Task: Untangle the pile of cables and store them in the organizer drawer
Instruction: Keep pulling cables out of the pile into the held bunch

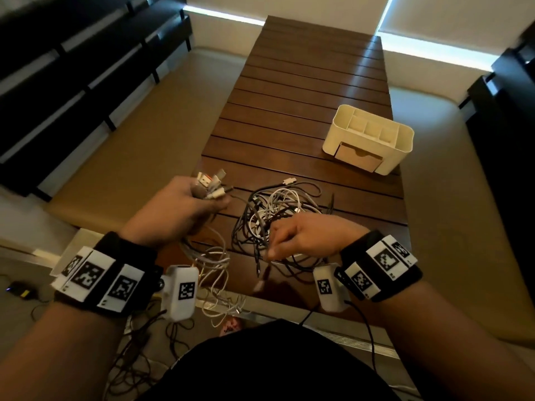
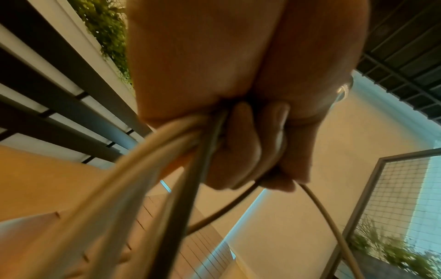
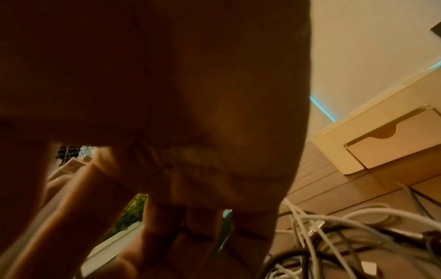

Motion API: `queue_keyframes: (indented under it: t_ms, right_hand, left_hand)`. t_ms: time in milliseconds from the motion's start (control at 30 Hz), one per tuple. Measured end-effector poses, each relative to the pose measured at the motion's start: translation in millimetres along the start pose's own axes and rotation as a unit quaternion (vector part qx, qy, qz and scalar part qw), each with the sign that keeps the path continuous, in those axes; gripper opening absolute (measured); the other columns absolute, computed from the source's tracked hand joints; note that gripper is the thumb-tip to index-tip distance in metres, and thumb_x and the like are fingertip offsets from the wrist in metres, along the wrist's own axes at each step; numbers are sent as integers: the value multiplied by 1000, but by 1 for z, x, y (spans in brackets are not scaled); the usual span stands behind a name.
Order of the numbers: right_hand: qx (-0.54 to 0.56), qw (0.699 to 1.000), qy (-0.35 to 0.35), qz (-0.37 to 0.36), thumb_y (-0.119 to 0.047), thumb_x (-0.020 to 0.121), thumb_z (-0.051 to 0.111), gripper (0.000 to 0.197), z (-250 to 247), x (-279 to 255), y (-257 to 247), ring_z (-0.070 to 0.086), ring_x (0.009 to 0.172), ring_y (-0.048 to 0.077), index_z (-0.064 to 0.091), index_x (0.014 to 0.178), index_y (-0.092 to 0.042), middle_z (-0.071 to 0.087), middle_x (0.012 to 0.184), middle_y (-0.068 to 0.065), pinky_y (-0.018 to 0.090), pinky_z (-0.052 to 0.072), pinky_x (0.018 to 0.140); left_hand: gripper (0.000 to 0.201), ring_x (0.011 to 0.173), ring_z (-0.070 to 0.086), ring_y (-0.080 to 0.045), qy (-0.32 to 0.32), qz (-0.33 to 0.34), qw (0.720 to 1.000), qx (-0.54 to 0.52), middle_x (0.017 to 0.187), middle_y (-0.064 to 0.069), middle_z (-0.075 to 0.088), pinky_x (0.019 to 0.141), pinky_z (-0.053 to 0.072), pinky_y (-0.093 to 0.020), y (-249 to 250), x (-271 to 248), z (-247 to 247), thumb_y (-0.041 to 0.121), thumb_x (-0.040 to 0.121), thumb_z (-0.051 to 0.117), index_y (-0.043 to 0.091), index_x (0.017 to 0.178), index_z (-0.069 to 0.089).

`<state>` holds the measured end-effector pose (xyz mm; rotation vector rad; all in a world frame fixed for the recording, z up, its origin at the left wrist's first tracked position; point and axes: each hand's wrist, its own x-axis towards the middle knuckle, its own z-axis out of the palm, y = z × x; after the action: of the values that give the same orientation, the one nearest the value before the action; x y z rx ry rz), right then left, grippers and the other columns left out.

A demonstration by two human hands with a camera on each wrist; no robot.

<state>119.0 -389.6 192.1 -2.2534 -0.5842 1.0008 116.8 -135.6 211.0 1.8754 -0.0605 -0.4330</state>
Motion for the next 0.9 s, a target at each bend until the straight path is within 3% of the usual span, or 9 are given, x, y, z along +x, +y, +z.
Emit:
queue_keyframes:
  t_ms: [67, 133, 200, 267, 400, 533, 633, 767, 900]
  right_hand:
    - [23, 1000, 9, -18, -45, 94, 62, 17, 5, 1, -5, 61, 93, -4, 72, 105, -35, 65, 96, -23, 26, 46, 89]
    - [105, 993, 52, -31, -41, 97, 59, 22, 7, 3, -12, 65, 87, 0, 69, 111, -27, 69, 94, -14, 25, 54, 85]
    - [155, 981, 107, -45, -38, 98, 58, 19, 9, 4, -18, 66, 77, 3, 68, 104, -24, 69, 86, -10, 25, 55, 79]
    - [132, 981, 130, -55, -36, 99, 59, 16, 12, 7, -19, 65, 72, 2, 67, 93, -24, 70, 80, -10, 20, 54, 72]
    - [40, 999, 14, 7, -38, 98, 59, 22, 25, 7, -10, 66, 70, 3, 72, 94, -21, 73, 81, -7, 24, 50, 74]
    - [-61, 977, -157, 129, -48, 95, 61, 31, 41, 8, 15, 66, 71, 5, 73, 94, -20, 77, 88, -4, 29, 49, 76]
    - [-77, 982, -90, 147, -62, 89, 60, 42, 43, 12, 28, 66, 79, 8, 70, 106, -25, 75, 93, -2, 30, 50, 77]
    - [19, 991, 98, 86, -54, 90, 65, 33, 34, 17, 26, 65, 89, 10, 67, 114, -31, 69, 97, -11, 26, 50, 75]
    - [75, 990, 115, 31, -45, 89, 71, 33, 39, 28, 18, 60, 93, -5, 68, 118, -29, 67, 105, -17, 16, 45, 78]
  left_hand:
    - [34, 47, 34, -18, -35, 0, 999, 19, 54, -5, 44, 46, 28, -28, -2, -2, 9, 25, 90, 68, -6, 78, 60]
    - [28, 48, 34, -19, -58, 3, 998, 16, 55, -4, 46, 48, 28, -30, -4, -4, 18, 28, 88, 69, 5, 73, 64]
    - [25, 48, 34, -19, -75, -4, 997, -5, 56, -4, 46, 49, 28, -31, -7, -6, 23, 31, 87, 69, 20, 65, 67]
    - [26, 46, 33, -18, -74, -14, 997, -23, 55, -3, 43, 48, 27, -30, -8, -10, 25, 32, 86, 69, 21, 62, 65]
    - [45, 44, 30, -14, -7, -19, 997, -69, 55, 0, 37, 42, 29, -25, -8, -11, 18, 29, 88, 65, -14, 102, 58]
    - [44, 46, 29, -15, 55, -17, 992, -109, 57, 0, 35, 44, 27, -27, -11, -9, 2, 27, 90, 65, -12, 108, 57]
    - [38, 47, 28, -16, 44, -21, 992, -120, 57, 0, 34, 48, 25, -30, -11, -9, 3, 33, 83, 68, 4, 106, 60]
    - [15, 46, 23, -15, 27, -4, 993, -111, 54, -2, 29, 46, 23, -29, -12, -9, 22, 20, 95, 65, 8, 94, 56]
    - [25, 44, 21, -15, 22, 10, 990, -139, 51, 0, 30, 46, 21, -29, -7, -9, 35, 16, 97, 62, 8, 76, 51]
